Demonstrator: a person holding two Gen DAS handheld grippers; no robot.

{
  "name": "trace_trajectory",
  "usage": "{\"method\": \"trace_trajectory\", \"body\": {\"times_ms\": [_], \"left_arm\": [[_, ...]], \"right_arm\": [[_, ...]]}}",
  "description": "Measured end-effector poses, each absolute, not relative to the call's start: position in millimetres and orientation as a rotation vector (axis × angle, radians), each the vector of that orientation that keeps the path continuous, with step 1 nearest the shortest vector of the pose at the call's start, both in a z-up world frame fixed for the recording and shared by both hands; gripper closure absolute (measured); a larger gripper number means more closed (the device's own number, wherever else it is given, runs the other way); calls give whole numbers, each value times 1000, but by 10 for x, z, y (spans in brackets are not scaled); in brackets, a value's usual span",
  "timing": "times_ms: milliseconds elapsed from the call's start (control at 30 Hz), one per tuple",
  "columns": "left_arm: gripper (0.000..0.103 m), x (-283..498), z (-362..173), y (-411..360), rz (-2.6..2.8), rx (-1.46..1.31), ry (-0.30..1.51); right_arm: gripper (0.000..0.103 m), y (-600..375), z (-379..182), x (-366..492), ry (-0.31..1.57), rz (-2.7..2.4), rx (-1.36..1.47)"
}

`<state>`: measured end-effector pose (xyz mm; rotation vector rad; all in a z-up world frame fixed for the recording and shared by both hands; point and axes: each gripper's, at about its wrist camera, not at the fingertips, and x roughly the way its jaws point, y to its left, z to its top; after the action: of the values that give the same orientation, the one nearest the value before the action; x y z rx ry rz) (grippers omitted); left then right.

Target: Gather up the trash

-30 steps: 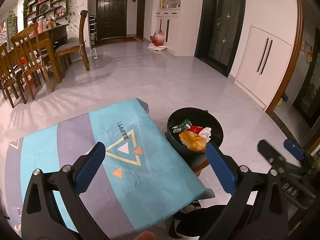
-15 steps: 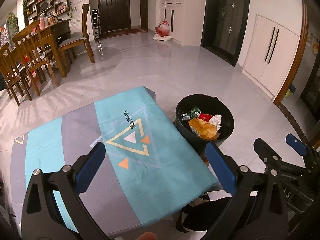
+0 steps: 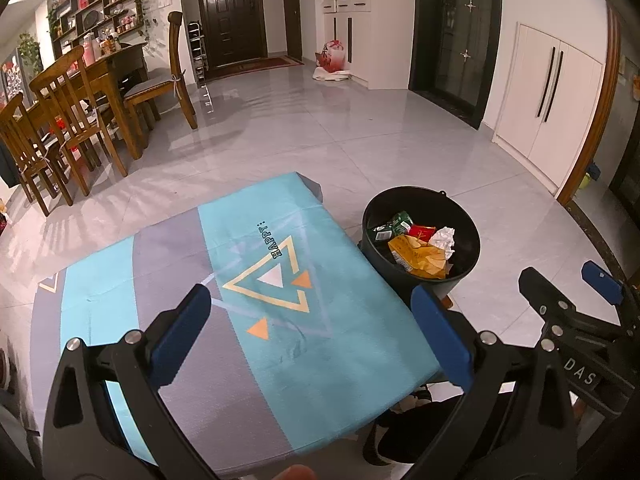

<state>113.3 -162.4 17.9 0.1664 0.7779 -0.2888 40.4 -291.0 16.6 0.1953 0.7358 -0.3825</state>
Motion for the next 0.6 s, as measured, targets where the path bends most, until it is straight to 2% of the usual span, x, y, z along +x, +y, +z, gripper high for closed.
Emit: {"method": "trace_trajectory", "body": {"times_ms": [600], "left_arm": [[3, 1129, 178, -1640, -288, 168, 778]], "right_arm": [[3, -2918, 203, 409, 733, -383, 197]]}}
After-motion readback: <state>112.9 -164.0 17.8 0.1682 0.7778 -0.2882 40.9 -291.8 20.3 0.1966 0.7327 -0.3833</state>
